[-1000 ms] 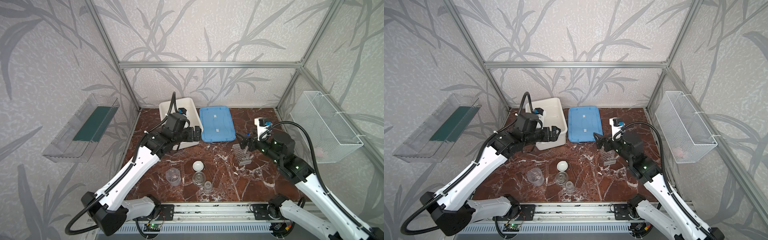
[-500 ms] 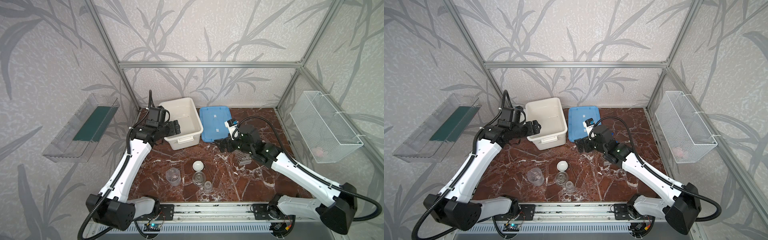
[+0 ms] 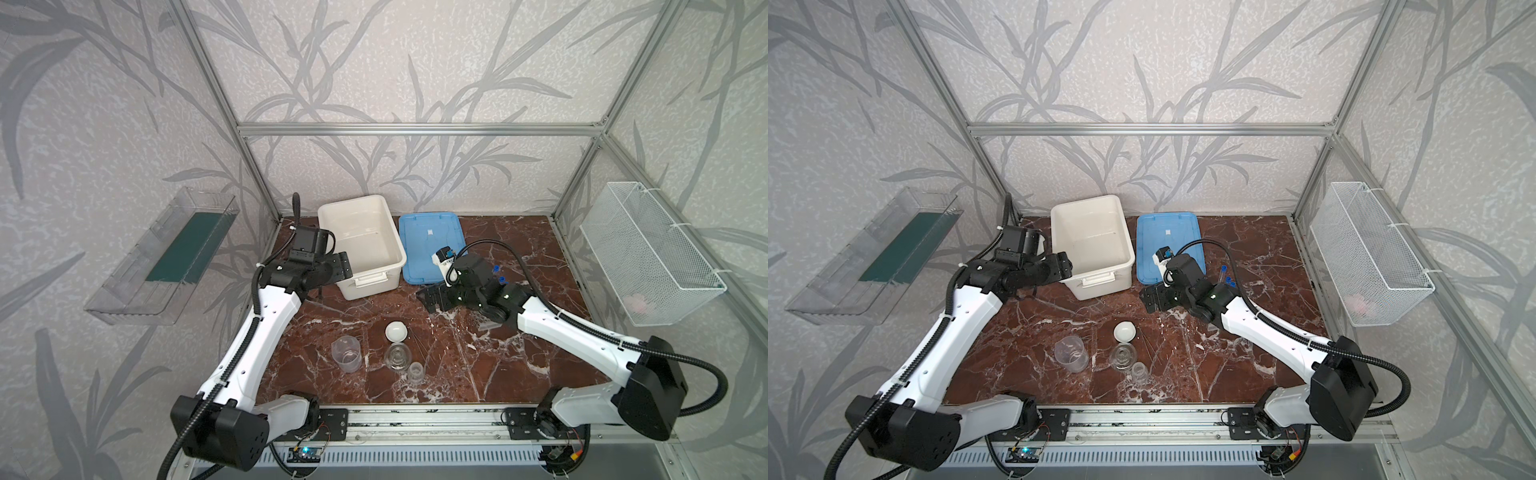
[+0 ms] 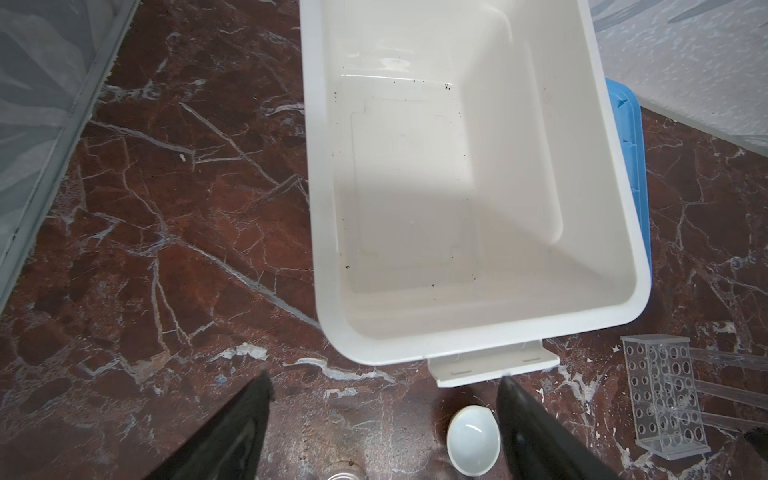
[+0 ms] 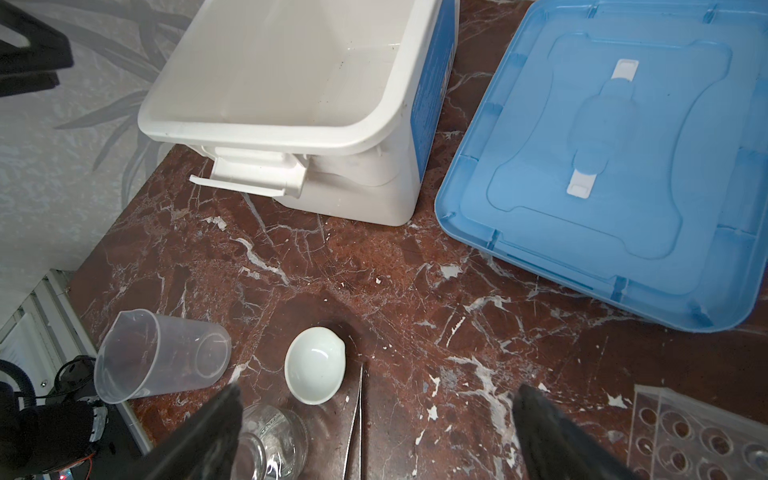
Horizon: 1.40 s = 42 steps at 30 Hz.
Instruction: Organize the chemistry lab equipment
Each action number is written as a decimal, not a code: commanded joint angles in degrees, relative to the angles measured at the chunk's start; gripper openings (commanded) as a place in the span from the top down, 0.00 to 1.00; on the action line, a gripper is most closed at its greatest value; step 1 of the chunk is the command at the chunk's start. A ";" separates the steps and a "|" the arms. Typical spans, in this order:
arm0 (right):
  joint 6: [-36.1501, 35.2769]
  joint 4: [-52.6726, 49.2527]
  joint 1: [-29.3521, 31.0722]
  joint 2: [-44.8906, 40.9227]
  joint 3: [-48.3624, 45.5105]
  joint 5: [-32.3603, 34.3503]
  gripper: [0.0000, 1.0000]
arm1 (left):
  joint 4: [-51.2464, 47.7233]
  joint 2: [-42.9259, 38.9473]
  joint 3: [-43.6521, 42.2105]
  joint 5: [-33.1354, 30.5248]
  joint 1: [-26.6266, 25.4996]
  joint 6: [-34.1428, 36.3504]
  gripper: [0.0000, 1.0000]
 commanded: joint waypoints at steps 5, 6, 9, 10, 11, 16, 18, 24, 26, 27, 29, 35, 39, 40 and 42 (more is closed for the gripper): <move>1.53 2.36 0.54 1.67 2.71 -1.78 0.01 | 3.79 5.87 2.00 0.74 5.62 1.29 0.08; 1.58 2.35 0.57 1.49 2.76 -1.72 0.01 | 4.51 6.88 2.77 0.65 5.69 1.42 0.08; 1.70 2.58 0.57 1.01 2.50 -1.36 0.01 | 7.45 10.46 4.03 -1.50 6.74 1.50 0.09; 1.76 2.79 0.57 0.96 2.41 -1.34 0.01 | 8.96 11.91 4.22 -0.45 7.85 0.82 0.09; 1.85 2.91 0.57 0.87 2.31 -1.53 0.01 | 10.96 13.49 4.57 1.84 9.51 0.06 0.11; 1.51 2.29 0.57 0.05 1.43 -1.50 0.01 | 12.97 20.48 10.22 1.61 11.75 -2.10 0.20; 1.30 2.39 0.57 -0.66 0.60 -0.78 0.01 | 11.34 24.75 14.60 1.70 11.75 -1.47 0.23; 0.49 1.61 0.57 -2.05 -0.32 0.07 0.01 | 6.94 32.26 21.14 1.75 11.68 -2.94 0.38; 0.31 1.63 0.57 -2.76 -0.73 0.66 0.01 | 6.55 32.55 20.99 0.93 11.69 -3.63 0.42; 0.20 1.73 0.57 -3.06 -0.92 1.01 0.01 | 6.60 32.62 20.73 0.83 11.62 -3.96 0.44; 0.10 1.84 0.57 -3.21 -1.00 1.38 0.01 | 6.68 32.92 20.17 1.51 11.63 -4.54 0.49; 0.00 1.56 0.53 -2.39 -0.16 0.79 0.01 | 5.35 32.94 19.56 0.94 11.58 -6.42 0.60; 0.01 1.65 0.57 -1.95 0.02 0.69 0.01 | 6.25 31.88 17.75 2.01 11.58 -7.10 0.68; 0.01 1.65 0.56 -1.95 0.08 0.61 0.01 | 5.71 31.94 17.91 1.80 11.61 -7.13 0.68; 0.02 1.52 0.57 -1.92 0.21 0.60 0.01 | 5.66 32.06 17.31 2.27 11.57 -7.12 0.69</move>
